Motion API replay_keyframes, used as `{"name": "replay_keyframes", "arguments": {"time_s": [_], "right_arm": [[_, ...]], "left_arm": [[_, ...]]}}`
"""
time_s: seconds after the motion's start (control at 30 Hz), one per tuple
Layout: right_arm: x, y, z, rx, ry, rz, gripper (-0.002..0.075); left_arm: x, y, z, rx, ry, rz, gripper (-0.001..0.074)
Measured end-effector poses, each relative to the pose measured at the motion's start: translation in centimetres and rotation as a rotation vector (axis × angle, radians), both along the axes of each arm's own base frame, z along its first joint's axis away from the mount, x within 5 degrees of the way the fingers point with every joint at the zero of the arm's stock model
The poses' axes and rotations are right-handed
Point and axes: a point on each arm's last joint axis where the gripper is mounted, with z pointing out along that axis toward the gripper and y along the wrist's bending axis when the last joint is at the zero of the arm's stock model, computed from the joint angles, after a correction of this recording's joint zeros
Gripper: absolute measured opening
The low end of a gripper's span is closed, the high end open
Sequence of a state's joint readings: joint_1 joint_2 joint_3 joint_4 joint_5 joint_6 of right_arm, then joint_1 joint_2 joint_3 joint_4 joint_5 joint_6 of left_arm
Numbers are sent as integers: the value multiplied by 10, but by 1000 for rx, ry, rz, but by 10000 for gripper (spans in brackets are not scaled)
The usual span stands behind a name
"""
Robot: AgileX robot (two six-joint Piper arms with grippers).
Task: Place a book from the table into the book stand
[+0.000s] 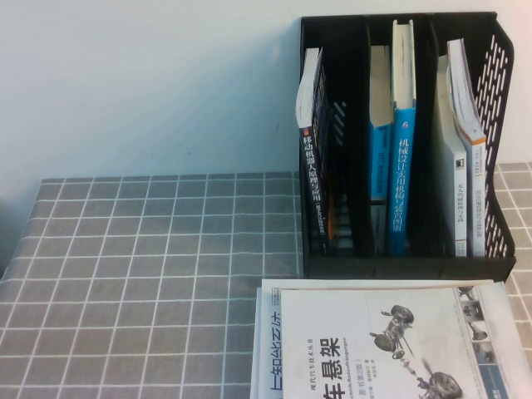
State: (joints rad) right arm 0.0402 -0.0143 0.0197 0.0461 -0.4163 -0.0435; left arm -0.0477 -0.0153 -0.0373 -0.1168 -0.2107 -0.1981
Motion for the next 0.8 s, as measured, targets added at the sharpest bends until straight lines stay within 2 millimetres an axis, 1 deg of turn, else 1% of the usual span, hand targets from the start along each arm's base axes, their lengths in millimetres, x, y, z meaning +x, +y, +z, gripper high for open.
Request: {"name": "replay_keyframes", "arguments": {"time_s": [0.03, 0.1, 0.17, 0.2, 0.27, 0.33, 0.4, 0.47, 0.53, 0.63, 0.73, 0.8], "right_arm": [[1, 0, 0, 7, 45, 5, -3], [-1, 1, 12, -1, 125, 13, -3], [-5, 2, 27, -48, 226, 14, -3], [-6, 3, 33, -71, 270, 14, -3], [-5, 4, 47, -107, 395, 23, -3], [-2, 5, 56, -130, 537, 40, -3], [3, 6, 68, -145, 674, 57, -3], [13, 7, 73, -157, 851, 78, -3], [25, 8, 73, -182, 1009, 97, -3], [51, 10, 60, -222, 1232, 127, -3], [77, 11, 44, -223, 1371, 148, -3], [93, 13, 35, -215, 1417, 159, -3]], "left_arm": [[-1, -1, 5, 1, 57, -11, -3], [-4, -2, 17, 8, 141, -27, -3], [-7, -3, 34, 15, 214, -40, -3], [-6, -4, 40, 18, 253, -45, -3], [-2, -5, 51, 27, 361, -57, -3], [4, -7, 60, 25, 458, -71, -3], [12, -9, 68, 3, 544, -97, -3], [23, -14, 75, -63, 598, -147, -3], [35, -21, 76, -169, 644, -221, -3], [51, -34, 74, -273, 707, -348, -3], [66, -47, 68, -284, 776, -492, -3], [75, -55, 65, -277, 805, -590, -3]]}}
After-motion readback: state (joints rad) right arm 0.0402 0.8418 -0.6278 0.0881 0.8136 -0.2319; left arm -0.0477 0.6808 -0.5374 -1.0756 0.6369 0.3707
